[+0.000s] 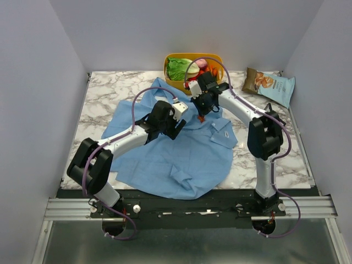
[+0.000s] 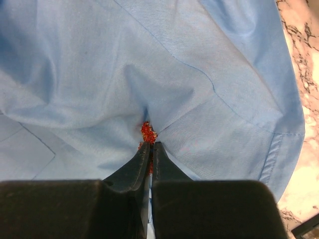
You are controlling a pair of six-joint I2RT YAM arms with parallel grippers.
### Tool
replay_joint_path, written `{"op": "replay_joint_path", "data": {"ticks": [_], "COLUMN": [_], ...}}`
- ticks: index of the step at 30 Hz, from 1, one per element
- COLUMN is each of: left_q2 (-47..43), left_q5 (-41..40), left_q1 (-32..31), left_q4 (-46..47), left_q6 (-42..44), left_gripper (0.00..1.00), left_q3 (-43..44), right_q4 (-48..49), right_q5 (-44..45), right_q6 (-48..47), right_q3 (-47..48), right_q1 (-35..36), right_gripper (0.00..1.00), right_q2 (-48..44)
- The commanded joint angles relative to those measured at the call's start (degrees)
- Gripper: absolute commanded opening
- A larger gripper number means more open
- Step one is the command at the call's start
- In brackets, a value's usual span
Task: Remove the brooch from the garment
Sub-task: Remove the brooch from the clothes.
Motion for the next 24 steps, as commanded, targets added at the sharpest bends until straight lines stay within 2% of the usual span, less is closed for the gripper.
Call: {"op": "replay_joint_path", "data": {"ticks": [1,7,13,24], "left_q2": [-1.6,-4.4,-3.9,-2.5], "left_q5": [1.9,6.5,9.4,-4.5], "left_q1": [0.2,0.2,0.0,-6.4], "left_q4": [1.1,5.2,5.2,13.0], "left_q6": [-0.3,0.4,3.1,8.0], "left_gripper": [0.82,0.82,0.83,0.84], "left_q3": [1.8,1.3,3.8,0.6], "right_q4": [-0.2,-3.4,-4.6,-6.2], "right_q5": [-5.5,-14.9,-24.7,-41.6], "right_q6": [-0.9,-0.3,0.6,2.4], "right_q3": [0.3,1.3,-2.1,-0.2], "right_q1": [-0.4,-2.6,-5.6,-9.1], "right_gripper": [0.08,0.06,0.05,0.05], "right_q2": [-5.1,-8.3,-8.0,-6.0]}}
